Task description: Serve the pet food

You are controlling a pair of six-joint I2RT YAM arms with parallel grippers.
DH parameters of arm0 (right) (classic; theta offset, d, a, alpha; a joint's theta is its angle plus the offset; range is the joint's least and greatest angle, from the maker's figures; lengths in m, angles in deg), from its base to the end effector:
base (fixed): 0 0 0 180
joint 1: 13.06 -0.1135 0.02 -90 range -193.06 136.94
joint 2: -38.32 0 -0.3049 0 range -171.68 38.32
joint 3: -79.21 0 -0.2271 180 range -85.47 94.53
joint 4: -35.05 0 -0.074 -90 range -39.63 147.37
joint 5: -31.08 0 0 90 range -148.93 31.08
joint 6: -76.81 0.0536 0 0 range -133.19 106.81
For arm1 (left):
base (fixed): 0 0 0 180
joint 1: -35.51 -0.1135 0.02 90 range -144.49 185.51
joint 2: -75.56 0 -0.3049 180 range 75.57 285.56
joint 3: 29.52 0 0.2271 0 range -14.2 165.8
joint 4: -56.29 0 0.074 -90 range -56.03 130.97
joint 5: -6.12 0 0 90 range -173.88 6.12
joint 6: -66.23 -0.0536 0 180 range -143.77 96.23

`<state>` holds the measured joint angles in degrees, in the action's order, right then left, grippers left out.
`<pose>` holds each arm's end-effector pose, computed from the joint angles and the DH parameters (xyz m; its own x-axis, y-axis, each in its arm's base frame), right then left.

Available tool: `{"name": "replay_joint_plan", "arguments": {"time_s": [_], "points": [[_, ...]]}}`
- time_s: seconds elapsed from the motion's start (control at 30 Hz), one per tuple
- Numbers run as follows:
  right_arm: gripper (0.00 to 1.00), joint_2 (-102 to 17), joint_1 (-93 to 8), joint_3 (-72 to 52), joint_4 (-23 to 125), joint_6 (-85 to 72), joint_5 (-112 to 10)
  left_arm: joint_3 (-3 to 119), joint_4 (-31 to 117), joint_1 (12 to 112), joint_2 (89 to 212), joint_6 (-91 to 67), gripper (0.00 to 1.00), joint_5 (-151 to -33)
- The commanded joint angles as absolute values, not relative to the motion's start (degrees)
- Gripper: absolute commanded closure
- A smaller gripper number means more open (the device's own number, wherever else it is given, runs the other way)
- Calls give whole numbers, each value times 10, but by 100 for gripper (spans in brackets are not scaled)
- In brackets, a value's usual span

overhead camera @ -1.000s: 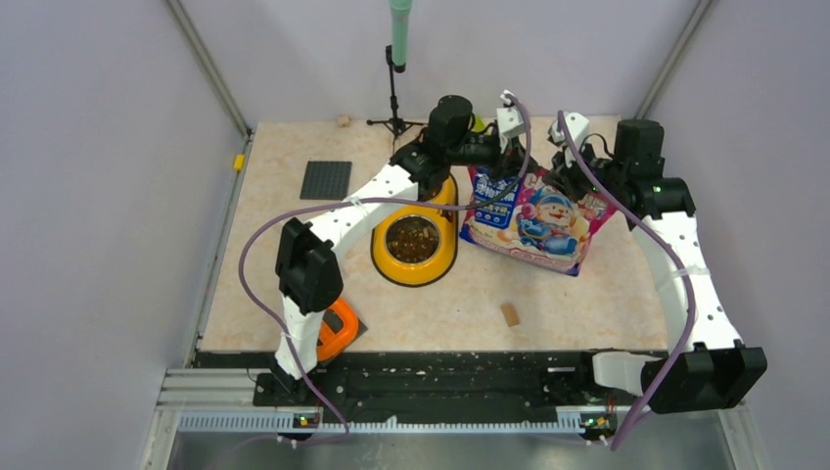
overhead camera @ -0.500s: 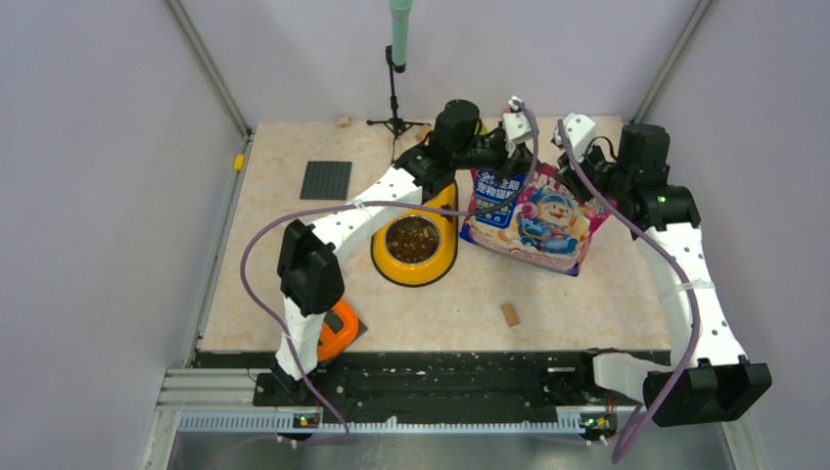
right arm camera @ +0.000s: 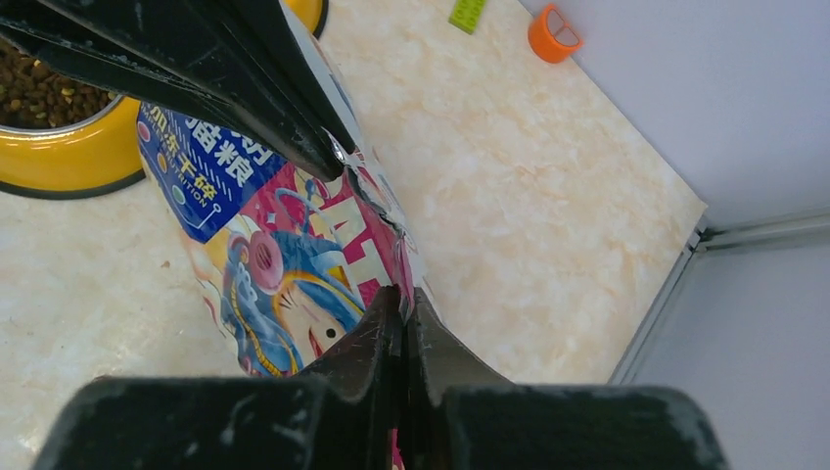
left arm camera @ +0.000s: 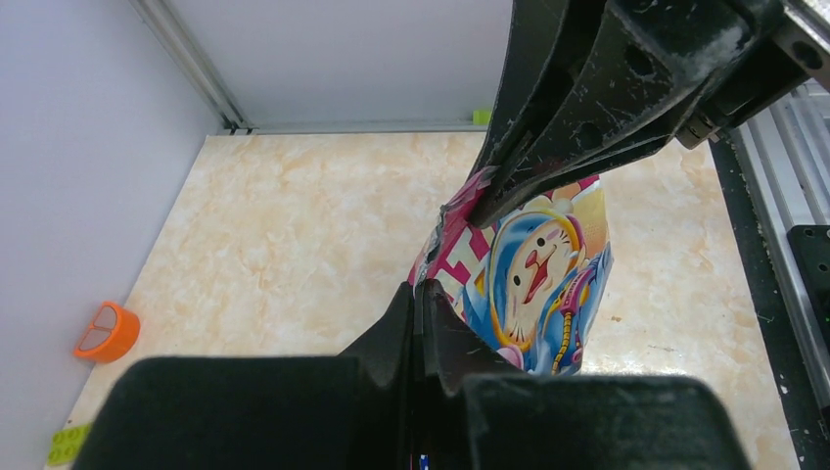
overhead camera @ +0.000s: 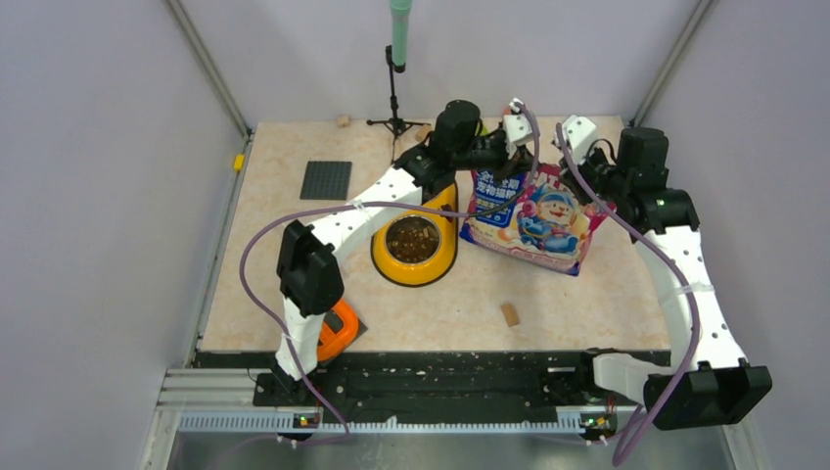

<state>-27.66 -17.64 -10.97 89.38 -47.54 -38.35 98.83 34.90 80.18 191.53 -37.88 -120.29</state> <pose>0.2084 0.0356 0.4208 -0.2051 -0.5464 -0.8120 -0.5963 0.7277 -0.3390 0.3268 -0.3678 0.4180 0.1316 0.1458 -0.9805 0.9802 0.1285 0.1506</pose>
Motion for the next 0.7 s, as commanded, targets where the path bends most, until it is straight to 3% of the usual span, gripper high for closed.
{"name": "replay_joint_plan", "arguments": {"time_s": [0.0,0.03,0.07,0.1,0.13,0.17,0.2,0.3,0.37,0.4,0.47,0.57,0.63,0.67], "points": [[100,-270,-165,-98,854,-472,-420,980,307,796,1894,-388,100,-1184],[76,-270,-165,-98,854,-465,-426,980,305,796,1893,-389,100,-1183],[38,-270,-165,-100,856,-464,-432,979,304,796,1892,-391,100,-1182],[31,-266,-164,-104,854,-465,-442,978,303,795,1891,-390,100,-1181],[39,-261,-164,-111,847,-467,-458,977,303,794,1890,-390,100,-1182],[83,-257,-164,-117,849,-481,-463,976,303,793,1889,-389,100,-1180],[100,-251,-164,-124,845,-487,-479,975,302,793,1889,-390,100,-1178],[100,-234,-155,-144,829,-487,-505,966,301,789,1883,-393,100,-1179],[39,-231,-155,-146,824,-473,-511,963,303,785,1880,-391,100,-1182],[34,-231,-155,-145,824,-470,-511,962,303,784,1880,-390,100,-1185],[99,-234,-154,-140,833,-476,-505,960,305,782,1879,-388,100,-1185],[99,-234,-150,-133,831,-466,-513,955,305,780,1875,-389,100,-1186],[36,-236,-148,-128,834,-459,-521,953,306,779,1873,-389,100,-1186],[23,-235,-148,-129,831,-457,-533,952,306,779,1873,-389,100,-1187]]}}
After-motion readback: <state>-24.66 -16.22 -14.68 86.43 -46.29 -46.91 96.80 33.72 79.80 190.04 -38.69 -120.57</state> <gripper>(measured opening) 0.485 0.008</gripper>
